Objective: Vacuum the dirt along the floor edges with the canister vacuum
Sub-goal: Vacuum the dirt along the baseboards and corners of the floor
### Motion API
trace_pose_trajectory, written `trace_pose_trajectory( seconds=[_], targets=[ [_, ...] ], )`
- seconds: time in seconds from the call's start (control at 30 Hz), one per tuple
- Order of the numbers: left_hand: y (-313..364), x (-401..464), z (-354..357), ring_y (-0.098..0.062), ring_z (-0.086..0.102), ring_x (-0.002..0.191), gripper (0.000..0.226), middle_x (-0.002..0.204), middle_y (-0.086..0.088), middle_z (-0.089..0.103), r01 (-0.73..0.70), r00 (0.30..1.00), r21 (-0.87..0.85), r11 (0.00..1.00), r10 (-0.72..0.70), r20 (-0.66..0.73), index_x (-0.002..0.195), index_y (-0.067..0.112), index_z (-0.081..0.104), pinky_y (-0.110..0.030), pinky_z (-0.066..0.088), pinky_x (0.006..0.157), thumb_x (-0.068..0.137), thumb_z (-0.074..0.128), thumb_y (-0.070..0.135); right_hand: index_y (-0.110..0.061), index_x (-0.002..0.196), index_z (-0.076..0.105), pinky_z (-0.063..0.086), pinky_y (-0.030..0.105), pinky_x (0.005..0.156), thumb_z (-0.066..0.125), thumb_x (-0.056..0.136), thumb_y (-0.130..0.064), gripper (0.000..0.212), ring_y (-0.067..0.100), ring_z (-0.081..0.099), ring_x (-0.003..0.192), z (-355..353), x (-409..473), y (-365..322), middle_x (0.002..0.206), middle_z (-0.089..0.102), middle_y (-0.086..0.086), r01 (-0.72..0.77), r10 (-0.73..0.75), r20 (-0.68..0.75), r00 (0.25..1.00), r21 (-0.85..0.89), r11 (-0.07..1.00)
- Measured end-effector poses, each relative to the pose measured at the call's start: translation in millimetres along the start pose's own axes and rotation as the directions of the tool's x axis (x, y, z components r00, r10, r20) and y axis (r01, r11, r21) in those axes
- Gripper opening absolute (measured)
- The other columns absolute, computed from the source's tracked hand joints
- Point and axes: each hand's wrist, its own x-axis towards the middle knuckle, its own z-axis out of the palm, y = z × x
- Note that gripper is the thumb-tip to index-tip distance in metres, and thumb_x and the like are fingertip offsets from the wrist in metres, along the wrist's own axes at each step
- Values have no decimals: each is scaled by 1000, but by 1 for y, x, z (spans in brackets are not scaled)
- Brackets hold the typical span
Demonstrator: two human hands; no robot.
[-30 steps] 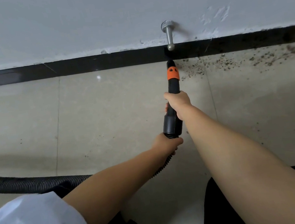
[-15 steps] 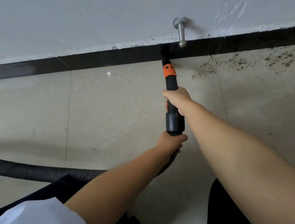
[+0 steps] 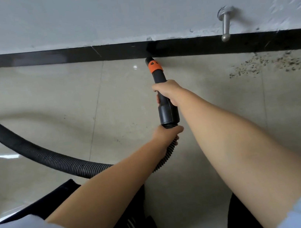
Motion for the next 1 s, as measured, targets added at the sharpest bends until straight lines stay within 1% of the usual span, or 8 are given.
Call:
trace_pose_trajectory(
  seconds=[0.13,0.27,0.4,0.5,0.57,0.67,0.8,1.0],
  targets=[
    [10,2,-11,-15,49,56,18,69,-6,52,14,1000,76,997,-14,0,97,8,50,-22,44,51,85,63,11,-6,87,46,45,25,48,54,83,-5,10,18,49,41,4,2,-4,57,51,8,-11,11,-11,1000,55,998],
    [-2,4,0,-15,51,61,18,72,-5,52,4,997,154,988,-17,77,98,7,51,-25,47,57,84,63,9,-7,96,47,44,24,47,55,82,-6,17,18,48,41,-12,-7,16,59,50,7,-6,21,-118,993,119,993],
    [-25,-4,22,-14,51,60,13,72,-4,51,0,986,225,974,-38,163,87,11,50,-25,47,57,84,62,7,-10,95,47,43,23,46,55,81,-7,16,17,48,40,-32,-27,49,59,51,5,5,29,-225,974,148,989],
    [-41,-12,41,-15,52,62,17,73,-4,52,-6,976,267,964,-52,212,96,8,52,-26,48,59,82,62,8,-14,88,47,42,22,46,54,81,-8,12,18,48,41,-48,-47,71,58,51,5,9,32,-300,953,135,991],
    [-50,-19,57,-14,50,60,18,72,-4,50,-28,968,285,958,-46,247,98,7,51,-23,46,54,83,61,6,-16,83,45,43,23,48,54,82,-9,11,18,49,42,-61,-60,84,57,52,5,3,43,-351,935,127,992],
    [-64,-29,83,-15,48,60,19,71,-5,49,-62,948,340,939,-51,314,100,7,50,-26,45,55,83,59,6,-12,88,47,46,27,53,55,82,-11,10,20,49,42,-82,-78,104,54,54,7,0,63,-426,903,148,989],
    [-80,-41,105,-15,46,59,10,70,-4,48,-72,925,418,906,-96,368,91,11,52,-25,43,53,83,58,8,-13,79,48,48,32,60,54,83,-10,8,21,49,45,-103,-101,129,47,54,4,-7,112,-512,852,203,979],
    [-73,-46,118,-16,47,58,11,70,-4,49,-65,907,428,901,-126,403,82,16,50,-26,44,58,81,59,9,-13,81,45,43,20,42,55,85,-7,13,11,46,31,-127,-113,134,56,50,8,16,192,-554,810,349,937]
  ],
)
